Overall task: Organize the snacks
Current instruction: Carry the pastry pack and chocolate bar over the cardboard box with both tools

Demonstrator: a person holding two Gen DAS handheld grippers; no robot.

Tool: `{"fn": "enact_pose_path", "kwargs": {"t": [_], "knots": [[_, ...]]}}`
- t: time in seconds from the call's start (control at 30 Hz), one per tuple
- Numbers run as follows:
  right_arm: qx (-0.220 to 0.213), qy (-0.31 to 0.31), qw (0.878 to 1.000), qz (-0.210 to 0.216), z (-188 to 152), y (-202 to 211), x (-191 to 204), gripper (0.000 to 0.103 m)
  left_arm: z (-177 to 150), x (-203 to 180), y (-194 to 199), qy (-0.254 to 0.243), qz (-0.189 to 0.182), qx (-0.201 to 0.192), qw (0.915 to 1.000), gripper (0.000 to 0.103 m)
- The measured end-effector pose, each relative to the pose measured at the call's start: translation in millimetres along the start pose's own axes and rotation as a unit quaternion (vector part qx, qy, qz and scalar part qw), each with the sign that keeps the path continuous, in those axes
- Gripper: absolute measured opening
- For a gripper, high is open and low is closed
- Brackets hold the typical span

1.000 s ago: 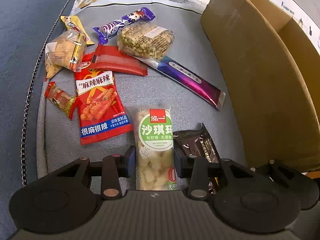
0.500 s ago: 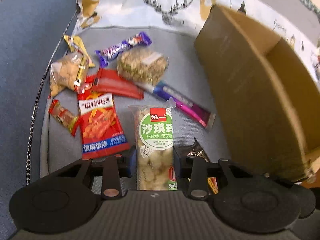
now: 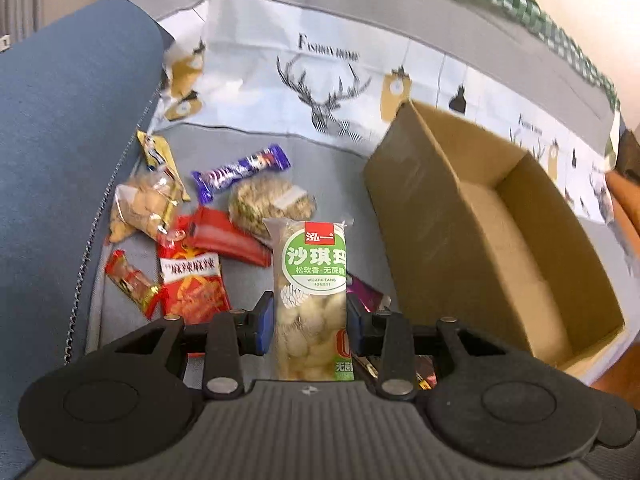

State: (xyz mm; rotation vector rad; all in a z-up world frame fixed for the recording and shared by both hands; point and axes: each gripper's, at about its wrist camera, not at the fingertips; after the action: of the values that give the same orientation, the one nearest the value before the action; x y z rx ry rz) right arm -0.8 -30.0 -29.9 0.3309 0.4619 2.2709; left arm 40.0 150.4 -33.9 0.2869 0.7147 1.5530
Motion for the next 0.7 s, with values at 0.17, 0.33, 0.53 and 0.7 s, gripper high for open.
{"fn": "enact_pose_path", "kwargs": {"t": [0.17,0.33,0.53,0.7], "knots": [[-0.028,-0.009,1.000,0.002,10.3,14.1,-5.0,0.040,4.7,2.5,6.6,0.012,0.002,-0.025,0.9996,0.040],[-0.049,-0.028,0.998,-0.001,22.6,20.4,-17.4,0.040,8.1,3.0,12.5,0.018,0.004,-0.043,0.9989,0.040],[-0.093,-0.059,0.994,-0.019,49.4,40.2,-48.0,0.040,10.3,0.6,13.7,0.024,0.010,-0.056,0.9981,0.040],[-0.125,-0.066,0.989,-0.047,74.5,55.2,-87.3,0.040,12.2,-12.6,11.5,0.015,0.002,-0.065,0.9977,0.040]]}}
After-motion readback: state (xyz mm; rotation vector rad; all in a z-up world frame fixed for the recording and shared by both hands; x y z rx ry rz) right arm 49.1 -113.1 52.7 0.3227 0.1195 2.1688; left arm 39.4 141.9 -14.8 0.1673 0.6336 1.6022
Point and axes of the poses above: each gripper's, at about its wrist camera, not at the fingertips, and y roughly against the way its jaws point, x to its left, z to its top, and after that the axes turned 13 degrees about -x, right-handed
